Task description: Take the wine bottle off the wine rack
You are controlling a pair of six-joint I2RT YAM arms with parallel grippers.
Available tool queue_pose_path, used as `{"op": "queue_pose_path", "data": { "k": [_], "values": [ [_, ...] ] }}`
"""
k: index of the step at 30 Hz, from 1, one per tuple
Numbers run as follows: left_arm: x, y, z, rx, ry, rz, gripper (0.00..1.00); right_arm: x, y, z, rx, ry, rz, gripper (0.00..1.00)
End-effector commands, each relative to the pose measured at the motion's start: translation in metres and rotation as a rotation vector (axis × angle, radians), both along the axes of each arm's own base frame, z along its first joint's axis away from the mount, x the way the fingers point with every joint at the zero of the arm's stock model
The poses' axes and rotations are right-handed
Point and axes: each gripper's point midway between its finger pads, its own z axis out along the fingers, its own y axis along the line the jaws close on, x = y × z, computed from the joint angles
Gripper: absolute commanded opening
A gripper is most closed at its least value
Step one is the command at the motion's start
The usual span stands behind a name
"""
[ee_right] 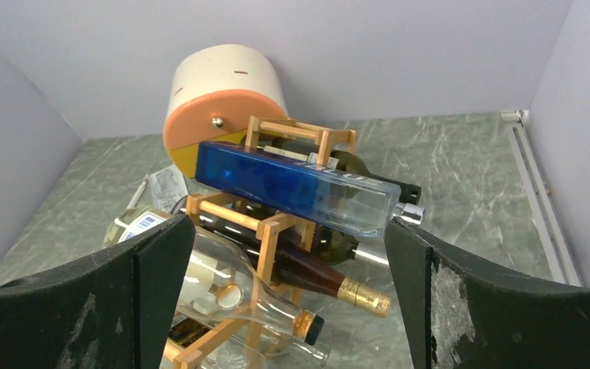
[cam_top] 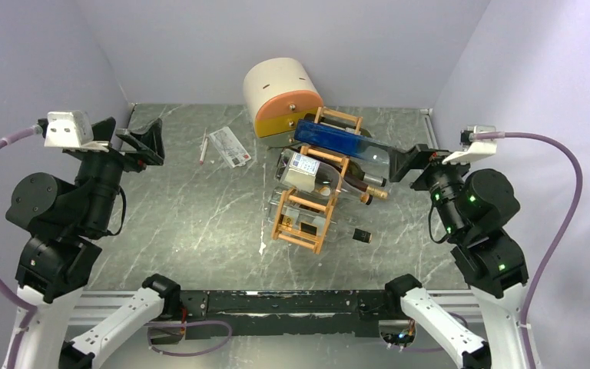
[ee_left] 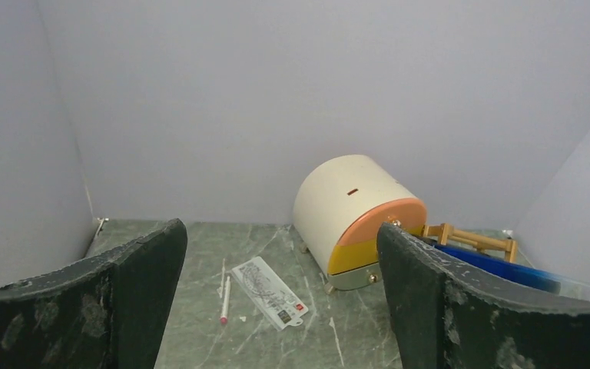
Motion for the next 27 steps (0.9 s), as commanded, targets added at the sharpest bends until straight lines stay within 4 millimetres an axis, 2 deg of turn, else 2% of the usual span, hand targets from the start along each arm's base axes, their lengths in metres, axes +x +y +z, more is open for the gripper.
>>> {"op": "queue_pose_path", "data": {
  "k": [1,7,12,20,27],
  "values": [
    [0.006,-0.001,-0.003,-0.059,0.011,-0.022,0.96,0.012,-0.004,-0.003,0.058,-0.008,-0.049,1.00],
    [0.018,0.010,-0.016,-0.113,0.052,0.013,0.95,0.024,-0.011,-0.025,0.105,0.055,-0.118,1.00],
    [0.031,0.013,-0.033,-0.146,0.105,0.011,0.94,0.035,-0.009,-0.051,0.173,0.144,-0.145,1.00],
    [0.059,0.003,-0.080,-0.156,0.284,-0.045,0.94,0.053,0.003,-0.096,0.190,0.283,-0.135,1.00],
    [0.075,-0.012,-0.130,-0.164,0.468,-0.121,0.94,0.054,0.010,-0.138,0.252,0.420,-0.153,1.00]
  ]
}}
